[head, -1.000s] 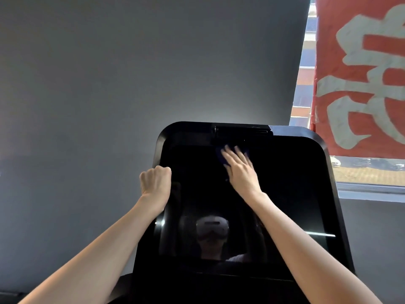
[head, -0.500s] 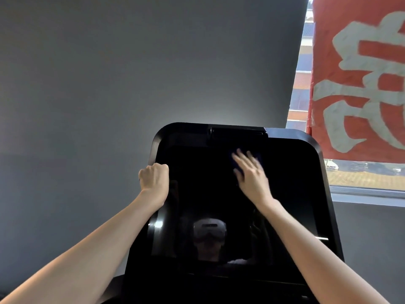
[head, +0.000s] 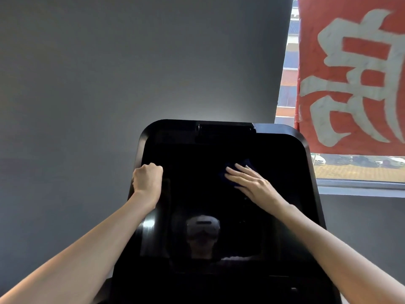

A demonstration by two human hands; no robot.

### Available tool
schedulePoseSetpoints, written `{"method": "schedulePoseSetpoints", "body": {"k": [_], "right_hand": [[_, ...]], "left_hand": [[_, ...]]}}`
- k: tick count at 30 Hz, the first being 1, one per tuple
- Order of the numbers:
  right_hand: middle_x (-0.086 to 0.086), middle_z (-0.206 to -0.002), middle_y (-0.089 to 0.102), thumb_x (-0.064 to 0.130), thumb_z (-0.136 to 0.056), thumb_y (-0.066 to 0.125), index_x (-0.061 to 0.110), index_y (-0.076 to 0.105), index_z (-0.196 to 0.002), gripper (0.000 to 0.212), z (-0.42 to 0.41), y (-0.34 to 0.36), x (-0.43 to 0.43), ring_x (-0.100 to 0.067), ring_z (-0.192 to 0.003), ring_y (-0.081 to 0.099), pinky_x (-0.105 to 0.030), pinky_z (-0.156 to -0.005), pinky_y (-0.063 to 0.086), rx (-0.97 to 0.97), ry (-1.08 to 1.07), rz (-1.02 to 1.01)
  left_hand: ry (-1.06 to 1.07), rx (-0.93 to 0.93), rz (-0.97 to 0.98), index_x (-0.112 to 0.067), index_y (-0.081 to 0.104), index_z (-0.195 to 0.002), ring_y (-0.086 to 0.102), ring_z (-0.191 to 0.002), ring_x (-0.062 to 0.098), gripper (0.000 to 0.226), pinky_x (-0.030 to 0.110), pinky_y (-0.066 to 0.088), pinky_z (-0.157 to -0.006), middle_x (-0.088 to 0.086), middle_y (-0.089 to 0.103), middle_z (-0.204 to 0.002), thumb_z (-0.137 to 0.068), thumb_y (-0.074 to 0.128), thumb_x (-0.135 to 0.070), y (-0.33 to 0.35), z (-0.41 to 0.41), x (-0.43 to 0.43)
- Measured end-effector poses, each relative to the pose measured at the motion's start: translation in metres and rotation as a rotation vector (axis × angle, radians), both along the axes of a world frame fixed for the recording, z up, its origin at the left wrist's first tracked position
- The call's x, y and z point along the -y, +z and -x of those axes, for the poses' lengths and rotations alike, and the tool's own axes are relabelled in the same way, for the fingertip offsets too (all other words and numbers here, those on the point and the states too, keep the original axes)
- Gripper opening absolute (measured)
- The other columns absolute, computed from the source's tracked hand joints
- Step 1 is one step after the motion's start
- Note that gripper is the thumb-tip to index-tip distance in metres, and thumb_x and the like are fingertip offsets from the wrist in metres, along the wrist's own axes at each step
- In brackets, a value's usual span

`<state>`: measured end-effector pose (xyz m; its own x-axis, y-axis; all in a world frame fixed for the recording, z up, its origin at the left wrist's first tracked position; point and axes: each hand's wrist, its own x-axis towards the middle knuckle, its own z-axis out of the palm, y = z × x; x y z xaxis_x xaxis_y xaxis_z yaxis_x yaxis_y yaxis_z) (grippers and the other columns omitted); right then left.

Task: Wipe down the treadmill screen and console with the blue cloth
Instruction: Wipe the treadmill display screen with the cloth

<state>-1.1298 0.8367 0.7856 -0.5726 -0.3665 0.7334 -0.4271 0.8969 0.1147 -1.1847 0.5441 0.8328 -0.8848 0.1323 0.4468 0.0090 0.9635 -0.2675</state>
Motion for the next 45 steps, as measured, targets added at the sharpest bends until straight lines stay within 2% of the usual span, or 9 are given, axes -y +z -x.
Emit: {"method": "schedulePoseSetpoints", "body": {"k": [3,8,15,20,23,29,35,40,45], "right_hand": [[0.000,-0.140,0.048,0.012,-0.089,0.060,0.014,0.054,-0.131,0.042,-0.007,0.009,-0.036,-0.019,-0.135,0.038,-0.039,-0.111,0.032,0.010,-0.015,-0.071],[-0.001,-0.144,0.043,0.012,-0.095,0.052,0.015,0.049,-0.136,0.041,-0.006,0.029,-0.053,-0.024,-0.138,0.033,-0.048,-0.110,0.033,-0.123,-0.410,0.549],[0.001,-0.144,0.042,0.017,-0.091,0.054,0.017,0.047,-0.137,0.046,-0.028,0.000,-0.053,-0.021,-0.139,0.030,-0.040,-0.114,0.027,0.022,-0.159,0.189],[-0.002,-0.145,0.042,0.012,-0.093,0.054,0.015,0.047,-0.138,0.045,-0.018,0.014,-0.057,-0.023,-0.139,0.031,-0.044,-0.111,0.032,-0.071,-0.309,0.335],[-0.003,-0.148,0.037,0.010,-0.096,0.048,0.015,0.043,-0.140,0.045,-0.009,0.026,-0.047,-0.026,-0.141,0.026,-0.045,-0.114,0.026,-0.087,-0.463,0.574],[0.000,-0.144,0.043,0.010,-0.092,0.055,0.017,0.047,-0.137,0.047,-0.029,0.009,-0.068,-0.024,-0.137,0.034,-0.046,-0.109,0.034,-0.007,-0.221,0.122],[-0.004,-0.148,0.038,0.007,-0.095,0.048,0.014,0.044,-0.140,0.045,-0.020,0.018,-0.053,-0.028,-0.140,0.028,-0.042,-0.114,0.026,-0.105,-0.500,0.577],[0.000,-0.146,0.040,0.009,-0.093,0.052,0.018,0.046,-0.138,0.046,-0.027,-0.001,-0.054,-0.024,-0.140,0.029,-0.042,-0.112,0.029,0.024,-0.184,0.090],[-0.003,-0.150,0.034,0.007,-0.097,0.045,0.016,0.041,-0.141,0.046,-0.022,0.025,-0.067,-0.028,-0.141,0.024,-0.045,-0.114,0.026,-0.027,-0.500,0.566]], "left_hand": [[-0.020,0.003,0.015,-0.011,0.061,-0.074,0.069,-0.083,0.021,0.024,0.029,0.048,-0.062,0.000,0.067,-0.081,-0.074,0.063,0.012,-0.002,0.000,0.004],[-0.011,-0.017,0.007,-0.016,0.060,-0.072,0.063,-0.065,0.015,0.027,0.023,0.043,-0.051,-0.005,0.062,-0.070,-0.074,0.063,0.011,-0.004,0.003,0.006],[-0.013,-0.036,-0.059,-0.015,0.072,-0.096,0.067,-0.088,0.016,0.026,0.022,0.053,-0.068,0.005,0.069,-0.099,-0.081,0.059,0.002,-0.025,0.001,0.007],[-0.121,-0.111,-0.288,0.011,0.030,-0.140,0.046,-0.120,0.031,0.062,0.035,0.045,-0.096,0.022,0.036,-0.142,-0.084,0.056,0.011,-0.057,-0.007,0.023],[-0.199,-0.115,-0.431,0.011,0.018,-0.144,0.047,-0.115,0.032,0.075,0.038,0.045,-0.097,0.021,0.041,-0.136,-0.081,0.059,0.013,-0.067,-0.004,0.029],[-0.188,-0.078,-0.379,0.015,0.017,-0.142,0.049,-0.114,0.035,0.083,0.039,0.047,-0.096,0.022,0.044,-0.135,-0.075,0.066,0.014,-0.072,0.000,0.028],[-0.211,-0.062,-0.390,0.013,0.016,-0.143,0.048,-0.113,0.036,0.082,0.040,0.047,-0.096,0.020,0.044,-0.134,-0.076,0.065,0.013,-0.071,-0.001,0.028],[-0.269,-0.092,-0.456,0.009,0.018,-0.145,0.048,-0.112,0.034,0.076,0.042,0.047,-0.096,0.019,0.043,-0.134,-0.079,0.057,0.015,-0.074,0.000,0.037],[-0.334,-0.122,-0.548,0.005,0.017,-0.147,0.045,-0.108,0.029,0.076,0.040,0.045,-0.095,0.015,0.044,-0.131,-0.078,0.049,0.016,-0.074,-0.001,0.040]]}}
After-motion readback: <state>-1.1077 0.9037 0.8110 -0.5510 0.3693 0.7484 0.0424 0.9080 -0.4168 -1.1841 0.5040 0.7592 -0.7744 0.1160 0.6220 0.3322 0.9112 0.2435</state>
